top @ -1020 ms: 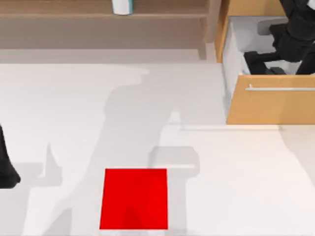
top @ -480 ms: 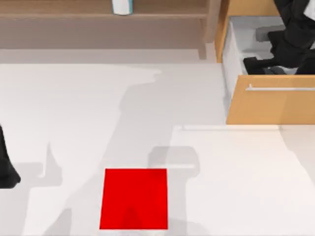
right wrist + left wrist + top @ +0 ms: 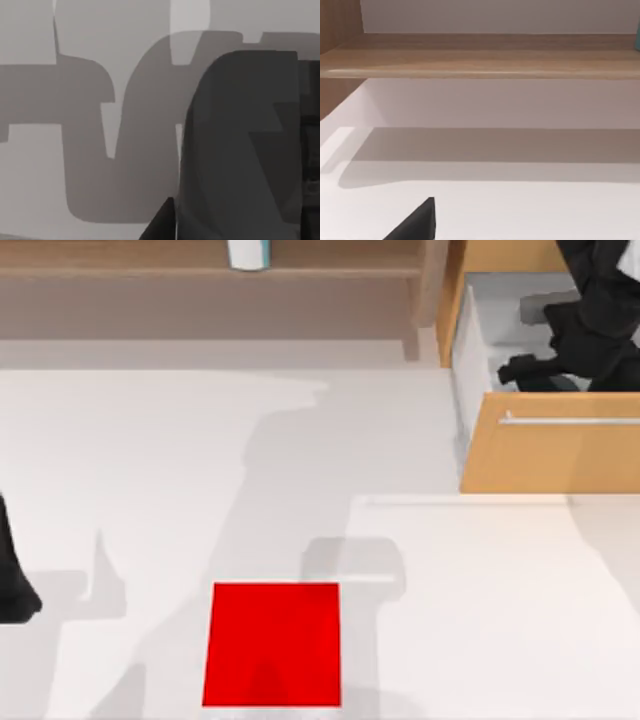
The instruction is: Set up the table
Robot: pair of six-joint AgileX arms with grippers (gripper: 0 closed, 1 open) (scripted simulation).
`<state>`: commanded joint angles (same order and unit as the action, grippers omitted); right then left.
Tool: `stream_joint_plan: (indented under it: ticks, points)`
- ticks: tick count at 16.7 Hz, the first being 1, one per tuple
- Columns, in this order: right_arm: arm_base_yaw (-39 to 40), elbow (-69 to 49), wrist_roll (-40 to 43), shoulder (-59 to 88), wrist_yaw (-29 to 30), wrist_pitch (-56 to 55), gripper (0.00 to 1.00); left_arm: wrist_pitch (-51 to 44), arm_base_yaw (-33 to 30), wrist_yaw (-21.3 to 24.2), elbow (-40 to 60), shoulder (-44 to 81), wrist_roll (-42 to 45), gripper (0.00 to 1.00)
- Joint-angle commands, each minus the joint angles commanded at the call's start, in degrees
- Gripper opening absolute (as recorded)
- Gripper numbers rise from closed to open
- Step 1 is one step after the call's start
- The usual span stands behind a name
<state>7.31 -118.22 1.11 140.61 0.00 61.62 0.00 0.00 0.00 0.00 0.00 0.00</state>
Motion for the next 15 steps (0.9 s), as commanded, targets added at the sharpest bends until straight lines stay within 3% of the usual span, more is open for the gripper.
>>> stream_joint_plan:
  ticks: [3,4,15]
  points:
    - [0.0,0.0,0.0,0.0,0.0,0.0,0.02,0.0,0.0,0.0,0.0,0.0,0.0,1.0]
    - [0.0,0.0,0.0,0.0,0.0,0.0,0.0,0.0,0.0,0.0,0.0,0.0,0.0,1.0]
    - [0.29,-0.22,-0.36,-1.58,0.35,0.68,0.0,0.0,0.0,0.0,0.0,0.0,0.0,1.0]
